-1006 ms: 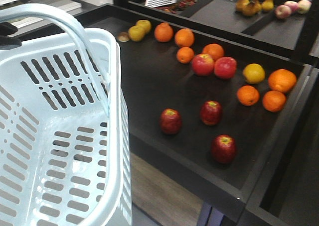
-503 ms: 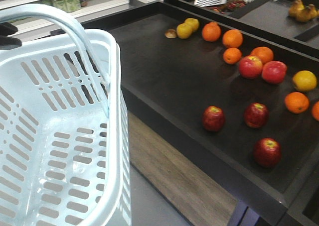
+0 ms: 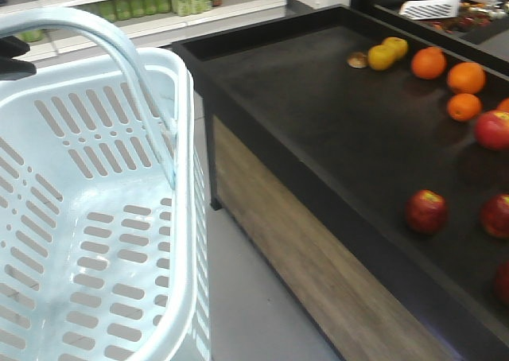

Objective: Pick three apples into basket with both arms
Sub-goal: 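Turn the base away from the fruit table holding the basket up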

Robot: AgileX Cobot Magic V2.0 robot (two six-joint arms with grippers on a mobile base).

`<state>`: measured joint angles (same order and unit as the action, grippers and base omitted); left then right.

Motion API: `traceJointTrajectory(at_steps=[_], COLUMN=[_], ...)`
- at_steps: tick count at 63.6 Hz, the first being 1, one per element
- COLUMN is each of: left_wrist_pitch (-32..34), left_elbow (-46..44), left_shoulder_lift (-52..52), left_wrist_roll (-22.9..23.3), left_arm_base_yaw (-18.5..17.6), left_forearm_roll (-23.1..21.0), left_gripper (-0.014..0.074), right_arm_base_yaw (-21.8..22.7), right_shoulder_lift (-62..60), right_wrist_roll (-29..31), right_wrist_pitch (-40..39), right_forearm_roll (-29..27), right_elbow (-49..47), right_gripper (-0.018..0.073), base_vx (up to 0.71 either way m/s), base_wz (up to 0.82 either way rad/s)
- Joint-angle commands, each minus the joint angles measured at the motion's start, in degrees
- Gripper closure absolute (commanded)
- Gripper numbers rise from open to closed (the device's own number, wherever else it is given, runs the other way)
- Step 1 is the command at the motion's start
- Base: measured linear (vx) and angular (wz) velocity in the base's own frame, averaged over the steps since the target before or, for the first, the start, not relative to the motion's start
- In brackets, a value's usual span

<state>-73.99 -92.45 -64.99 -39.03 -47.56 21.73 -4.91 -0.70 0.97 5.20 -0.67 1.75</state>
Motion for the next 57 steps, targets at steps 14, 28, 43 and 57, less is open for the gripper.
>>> traceJointTrajectory(at_steps=[14,28,43,57], left_wrist_pitch=[2.44,2.44,2.44,2.44], left_elbow=[-1.63,-1.63,-1.63,-1.63], left_shoulder_lift=[1.08,1.08,1.08,1.08], left_wrist_roll=[0.34,0.34,0.34,0.34], left_arm_base_yaw=[-0.26,-0.26,-0.26,-0.26], left_forearm_roll=[1.55,1.55,1.55,1.55], left_gripper=[0.0603,0.0603,0.0603,0.0603], right_arm_base_yaw=[0.26,0.26,0.26,0.26], right_shoulder_lift=[0.55,0.55,0.55,0.55], right_wrist_roll=[0.39,0.39,0.39,0.39], right_wrist_pitch=[-4.43,-4.43,-4.43,-4.43], right_forearm_roll=[0.14,0.14,0.14,0.14], right_elbow=[0.56,0.56,0.56,0.56], right_gripper=[0.0568,0.0568,0.0568,0.0568], base_vx=[0.09,0.11,0.12,0.11], base_wz=[0.42,0.45,0.47,0.43])
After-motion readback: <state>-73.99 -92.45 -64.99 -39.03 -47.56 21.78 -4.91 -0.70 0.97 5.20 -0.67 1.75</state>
